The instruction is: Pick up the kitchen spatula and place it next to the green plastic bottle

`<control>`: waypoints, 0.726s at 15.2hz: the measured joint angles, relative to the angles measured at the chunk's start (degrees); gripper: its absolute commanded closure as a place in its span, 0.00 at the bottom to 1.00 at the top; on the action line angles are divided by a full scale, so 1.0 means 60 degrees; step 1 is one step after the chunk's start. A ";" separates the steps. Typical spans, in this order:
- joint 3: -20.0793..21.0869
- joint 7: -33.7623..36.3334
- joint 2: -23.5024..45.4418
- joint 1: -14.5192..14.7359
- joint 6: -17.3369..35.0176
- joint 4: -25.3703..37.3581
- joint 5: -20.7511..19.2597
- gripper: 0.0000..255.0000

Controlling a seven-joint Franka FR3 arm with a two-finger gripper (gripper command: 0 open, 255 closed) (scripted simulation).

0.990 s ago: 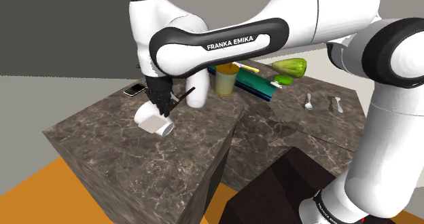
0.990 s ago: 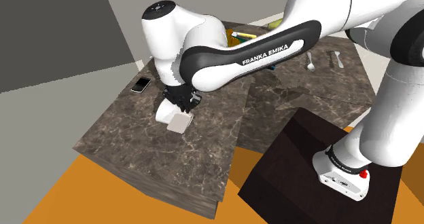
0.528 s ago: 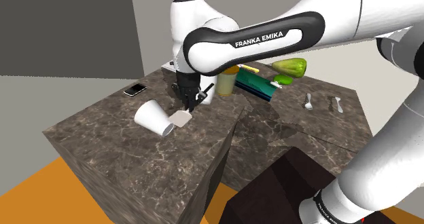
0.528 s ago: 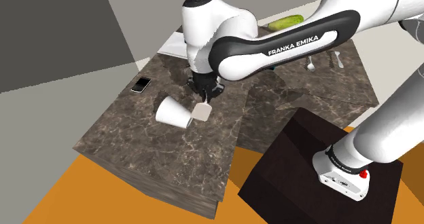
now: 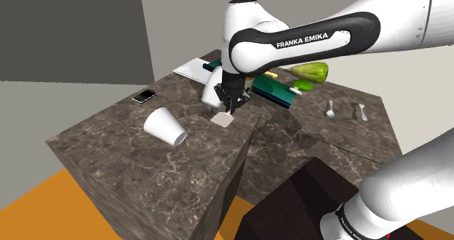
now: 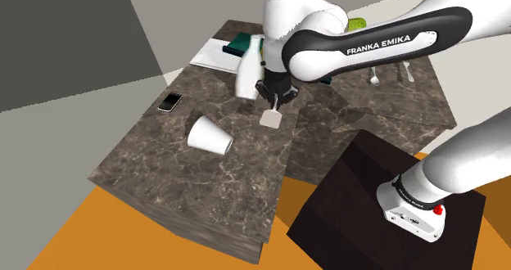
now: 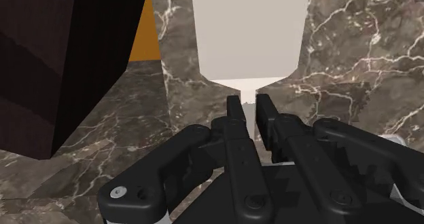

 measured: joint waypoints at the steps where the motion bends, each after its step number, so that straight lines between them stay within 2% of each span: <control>1: -0.0168 -0.0314 -0.0306 -0.0049 -0.0002 -0.0252 0.0181 1.00; 5: -0.0917 -0.1538 -0.1229 -0.0256 0.0189 -0.1249 0.0604 1.00; 11: -0.2021 -0.3142 -0.2019 -0.0644 0.0239 -0.2075 0.0703 1.00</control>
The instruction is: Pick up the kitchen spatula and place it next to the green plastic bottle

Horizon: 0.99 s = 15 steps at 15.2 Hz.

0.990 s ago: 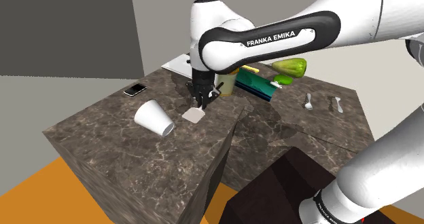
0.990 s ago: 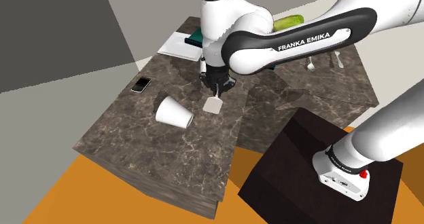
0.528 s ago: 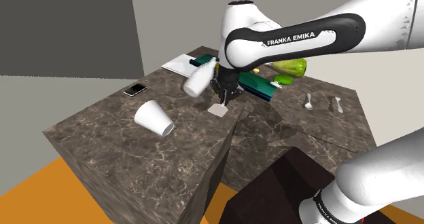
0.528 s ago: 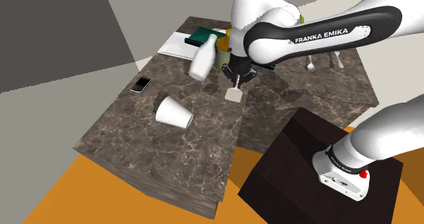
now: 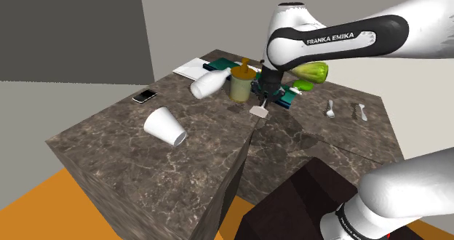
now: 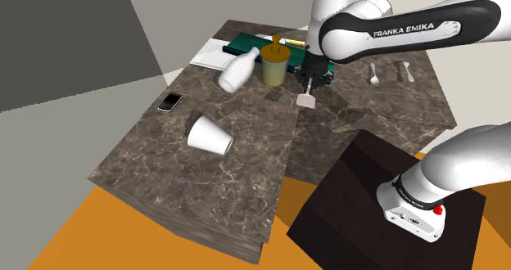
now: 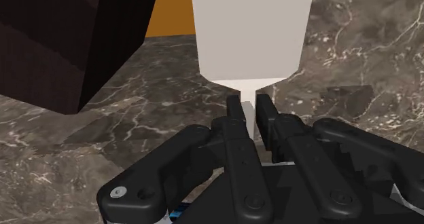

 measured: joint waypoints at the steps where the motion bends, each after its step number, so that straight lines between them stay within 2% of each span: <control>1: -0.0194 -0.0264 -0.0218 -0.0042 -0.0036 -0.0183 0.0033 1.00; 10: -0.1862 -0.2540 -0.0632 -0.0899 0.0176 -0.0837 -0.0424 1.00; 15: -0.2659 -0.3618 -0.0538 -0.1383 0.0230 -0.0795 -0.0741 1.00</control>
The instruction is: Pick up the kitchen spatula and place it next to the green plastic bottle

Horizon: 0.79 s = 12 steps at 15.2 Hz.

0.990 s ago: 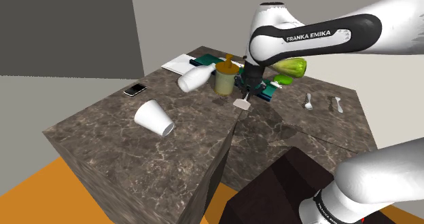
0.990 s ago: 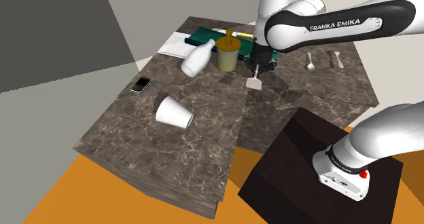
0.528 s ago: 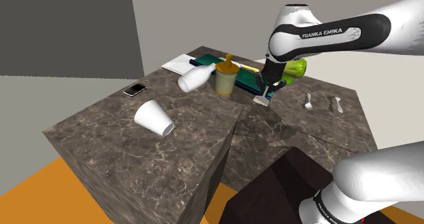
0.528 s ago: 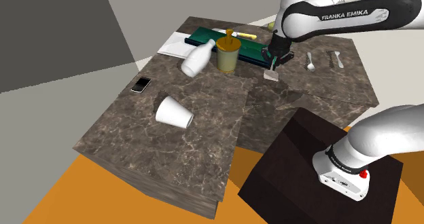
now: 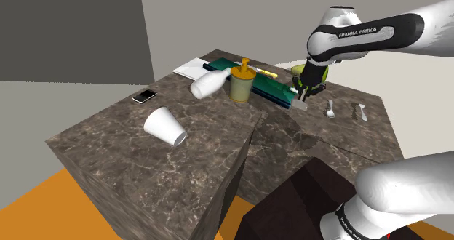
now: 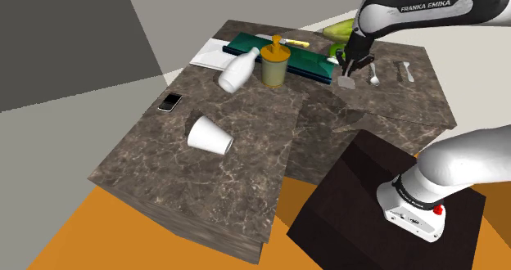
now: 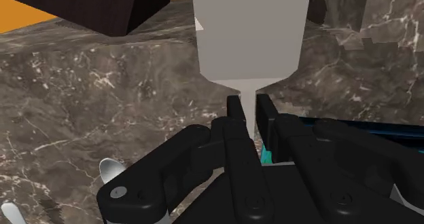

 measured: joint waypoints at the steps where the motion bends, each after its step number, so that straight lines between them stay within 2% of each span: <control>1: -0.0166 -0.0226 0.0192 -0.0123 0.0129 0.0060 -0.0090 1.00; 9: -0.1490 -0.2084 0.1010 -0.0958 0.0265 0.0789 -0.0545 1.00; 12: -0.1922 -0.2739 0.1487 -0.1224 0.0173 0.1381 -0.0624 1.00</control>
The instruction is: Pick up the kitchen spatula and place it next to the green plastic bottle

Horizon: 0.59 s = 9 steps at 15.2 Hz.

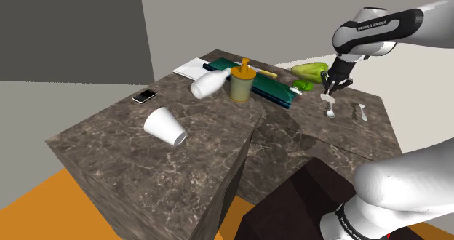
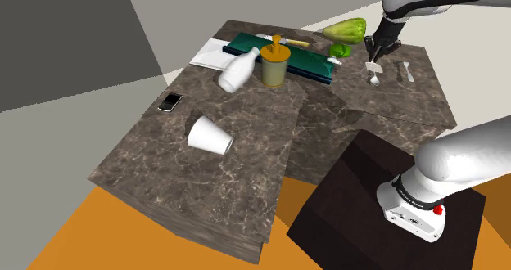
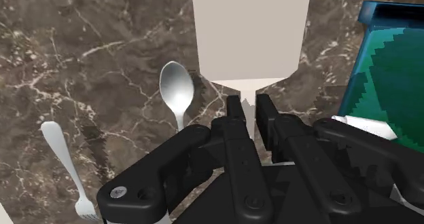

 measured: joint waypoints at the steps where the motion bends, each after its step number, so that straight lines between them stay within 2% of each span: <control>1: -0.0153 -0.0236 0.0148 -0.0095 0.0020 0.0137 -0.0018 1.00; 9: -0.1201 -0.2056 0.1723 -0.0795 -0.0039 0.1811 0.0120 1.00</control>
